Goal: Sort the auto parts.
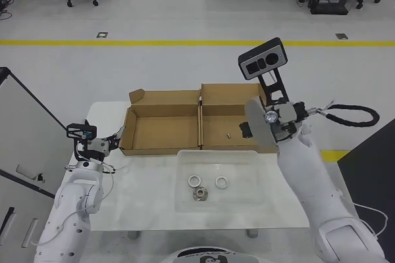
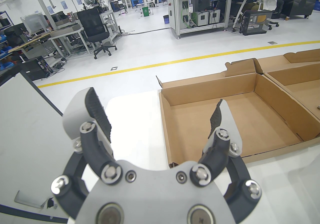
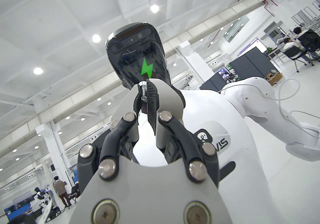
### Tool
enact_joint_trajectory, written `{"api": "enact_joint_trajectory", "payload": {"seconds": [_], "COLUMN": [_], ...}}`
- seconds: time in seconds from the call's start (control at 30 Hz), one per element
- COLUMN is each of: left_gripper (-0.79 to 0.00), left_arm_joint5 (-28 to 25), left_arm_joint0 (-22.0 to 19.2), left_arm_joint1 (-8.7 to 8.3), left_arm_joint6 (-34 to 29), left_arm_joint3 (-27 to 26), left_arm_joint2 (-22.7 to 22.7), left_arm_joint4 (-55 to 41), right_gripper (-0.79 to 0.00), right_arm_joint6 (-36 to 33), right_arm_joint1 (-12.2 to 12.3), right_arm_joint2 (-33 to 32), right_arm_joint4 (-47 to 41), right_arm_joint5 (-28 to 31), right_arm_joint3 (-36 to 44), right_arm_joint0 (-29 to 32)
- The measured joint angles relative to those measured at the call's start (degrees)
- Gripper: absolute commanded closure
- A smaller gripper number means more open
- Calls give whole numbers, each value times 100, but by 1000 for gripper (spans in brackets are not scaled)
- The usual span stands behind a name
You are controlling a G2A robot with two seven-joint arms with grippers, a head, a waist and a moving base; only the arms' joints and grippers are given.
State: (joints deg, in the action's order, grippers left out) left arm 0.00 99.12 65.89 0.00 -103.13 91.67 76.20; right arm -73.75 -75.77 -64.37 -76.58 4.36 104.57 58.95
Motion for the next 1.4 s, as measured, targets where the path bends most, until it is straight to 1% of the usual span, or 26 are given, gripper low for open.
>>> {"api": "enact_joint_trajectory", "payload": {"seconds": [0.2, 0.73, 0.8, 0.9, 1.0, 1.1, 1.2, 1.27, 1.3, 1.33, 1.4], "left_gripper": [-785, -785, -785, -785, -785, -785, -785, -785, -785, -785, -785], "left_arm_joint5": [0, 0, 0, 0, 0, 0, 0, 0, 0, 0, 0], "left_arm_joint0": [0, 0, 0, 0, 0, 0, 0, 0, 0, 0, 0], "left_arm_joint1": [0, 0, 0, 0, 0, 0, 0, 0, 0, 0, 0], "left_arm_joint6": [0, 0, 0, 0, 0, 0, 0, 0, 0, 0, 0], "left_arm_joint3": [0, 0, 0, 0, 0, 0, 0, 0, 0, 0, 0], "left_arm_joint2": [0, 0, 0, 0, 0, 0, 0, 0, 0, 0, 0], "left_arm_joint4": [0, 0, 0, 0, 0, 0, 0, 0, 0, 0, 0], "right_gripper": [0, 0, 0, 0, 0, 0, 0, 0, 0, 0, 0], "right_arm_joint6": [-42, -40, 82, 373, 529, 720, 900, 1054, 1141, 1217, 1222], "right_arm_joint1": [-42, -42, -24, 58, 179, 319, 458, 558, 604, 663, 746], "right_arm_joint2": [9, 8, -71, -464, -1005, -1589, -2109, -2367, -2443, -2486, -2438], "right_arm_joint4": [-473, -461, -309, 361, 1032, 2008, 3110, 4057, 4521, 5191, 6230], "right_arm_joint5": [-144, -146, -167, -346, -648, -1024, -1442, -1774, -1925, -2126, -2394], "right_arm_joint3": [15, 18, 64, 87, 123, 202, 304, 405, 462, 554, 665], "right_arm_joint0": [39, 38, 34, 111, 241, 414, 568, 635, 651, 662, 639]}}
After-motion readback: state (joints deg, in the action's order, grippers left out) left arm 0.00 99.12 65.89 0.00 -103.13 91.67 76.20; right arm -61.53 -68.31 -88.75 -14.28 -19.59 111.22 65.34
